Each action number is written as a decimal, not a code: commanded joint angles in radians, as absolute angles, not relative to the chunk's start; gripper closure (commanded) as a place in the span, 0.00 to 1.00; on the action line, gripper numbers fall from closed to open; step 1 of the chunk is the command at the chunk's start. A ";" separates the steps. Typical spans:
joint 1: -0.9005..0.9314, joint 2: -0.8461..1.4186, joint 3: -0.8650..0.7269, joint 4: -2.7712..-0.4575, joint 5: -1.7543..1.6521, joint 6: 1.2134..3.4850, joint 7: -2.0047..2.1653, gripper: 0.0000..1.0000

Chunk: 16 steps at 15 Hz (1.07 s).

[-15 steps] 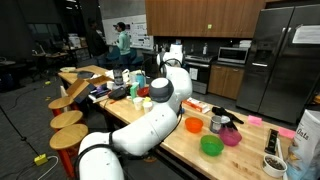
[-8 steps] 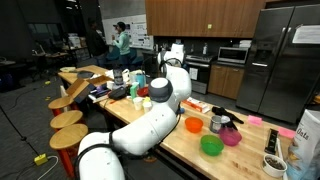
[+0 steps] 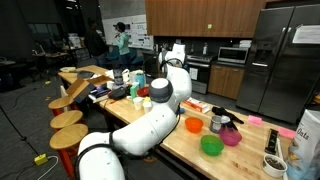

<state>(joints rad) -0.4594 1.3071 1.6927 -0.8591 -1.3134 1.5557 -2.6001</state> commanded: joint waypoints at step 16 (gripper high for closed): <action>-0.461 1.280 1.725 -0.872 -1.338 1.463 -2.601 0.83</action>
